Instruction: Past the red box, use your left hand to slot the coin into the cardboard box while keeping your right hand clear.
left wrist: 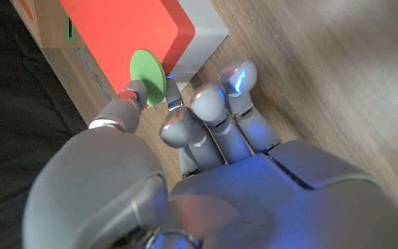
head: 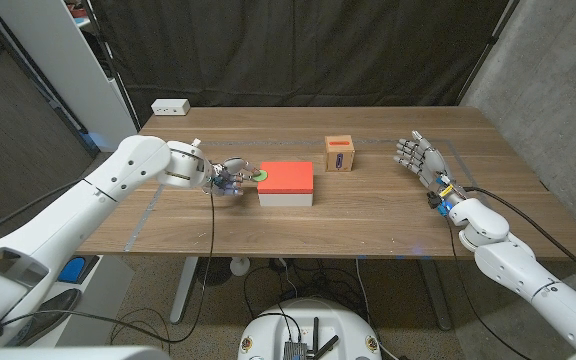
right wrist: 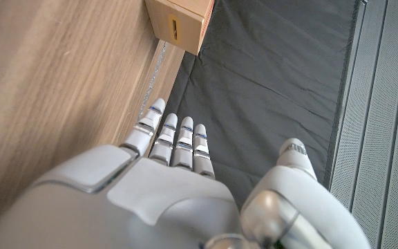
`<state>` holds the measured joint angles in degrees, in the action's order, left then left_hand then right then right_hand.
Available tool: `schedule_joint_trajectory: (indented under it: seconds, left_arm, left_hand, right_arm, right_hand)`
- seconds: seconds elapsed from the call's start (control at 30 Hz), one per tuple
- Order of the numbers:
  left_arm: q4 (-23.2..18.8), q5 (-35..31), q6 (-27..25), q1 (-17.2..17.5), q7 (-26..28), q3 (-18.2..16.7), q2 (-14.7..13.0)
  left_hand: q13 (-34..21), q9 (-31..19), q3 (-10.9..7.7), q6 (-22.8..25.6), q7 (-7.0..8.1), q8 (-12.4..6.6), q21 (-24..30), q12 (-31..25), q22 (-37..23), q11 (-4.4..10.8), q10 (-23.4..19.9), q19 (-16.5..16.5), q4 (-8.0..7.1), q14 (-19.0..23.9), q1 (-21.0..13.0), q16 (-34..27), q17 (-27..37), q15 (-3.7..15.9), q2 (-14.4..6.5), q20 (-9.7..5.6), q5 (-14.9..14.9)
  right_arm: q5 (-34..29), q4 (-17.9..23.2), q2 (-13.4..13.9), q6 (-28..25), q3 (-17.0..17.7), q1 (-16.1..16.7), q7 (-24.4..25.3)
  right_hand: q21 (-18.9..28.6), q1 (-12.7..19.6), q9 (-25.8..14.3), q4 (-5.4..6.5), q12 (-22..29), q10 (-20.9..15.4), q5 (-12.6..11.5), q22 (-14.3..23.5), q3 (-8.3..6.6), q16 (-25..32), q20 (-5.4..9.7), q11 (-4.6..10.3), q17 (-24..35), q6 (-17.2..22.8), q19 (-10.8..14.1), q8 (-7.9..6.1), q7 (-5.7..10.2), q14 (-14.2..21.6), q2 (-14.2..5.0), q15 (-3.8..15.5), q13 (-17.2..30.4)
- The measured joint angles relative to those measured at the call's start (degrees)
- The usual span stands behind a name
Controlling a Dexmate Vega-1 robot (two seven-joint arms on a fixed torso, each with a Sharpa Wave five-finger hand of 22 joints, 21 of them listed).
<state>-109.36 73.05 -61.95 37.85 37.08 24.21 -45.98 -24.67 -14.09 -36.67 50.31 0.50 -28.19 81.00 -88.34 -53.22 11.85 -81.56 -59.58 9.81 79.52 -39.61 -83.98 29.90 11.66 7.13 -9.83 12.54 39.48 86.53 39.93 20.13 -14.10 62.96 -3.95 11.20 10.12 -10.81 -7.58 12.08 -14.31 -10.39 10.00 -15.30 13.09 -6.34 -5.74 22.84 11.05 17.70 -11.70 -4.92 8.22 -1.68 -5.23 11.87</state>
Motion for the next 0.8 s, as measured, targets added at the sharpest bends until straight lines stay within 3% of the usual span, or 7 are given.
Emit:
schedule_joint_trajectory:
  seconds: [0.47, 0.8]
  left_arm:
    - [-0.18, -0.78, 1.19, 1.41, -0.97, -0.80, 0.49]
    - [-1.51, -0.24, 3.14, 3.79, -0.69, -2.49, 0.05]
  left_hand:
    - [0.24, 0.53, -1.06, 3.44, -0.14, -1.60, 0.44, 0.14, -0.26, 0.11, 0.10, 0.63, -0.25, -0.11, -1.03, 0.40, -0.06, 0.11, -2.74, 0.19, 0.00]
    - [-0.13, 0.37, -4.68, 4.57, -0.41, -2.03, 1.22, 0.14, -0.53, -0.42, 0.63, 1.70, 0.84, -0.33, -4.81, 0.40, 0.49, 0.33, -6.47, 0.55, 1.27]
  right_arm:
    - [0.05, -0.36, -0.63, 0.78, 0.16, 0.43, 0.44]
    - [0.02, -0.71, -1.24, 1.02, -0.29, 0.09, 0.40]
  right_hand:
    - [0.00, 0.00, 0.00, 0.01, 0.00, -0.76, 0.00, 0.00, -0.01, 0.00, 0.00, -0.07, 0.00, 0.19, 0.00, 0.00, 0.19, 0.00, 0.00, 0.00, -0.01]
    - [0.00, 0.00, 0.01, 0.02, 0.00, -1.04, 0.00, 0.00, -0.01, 0.00, 0.00, 0.22, 0.01, 0.19, 0.00, 0.00, 0.19, 0.00, 0.00, 0.00, -0.01]
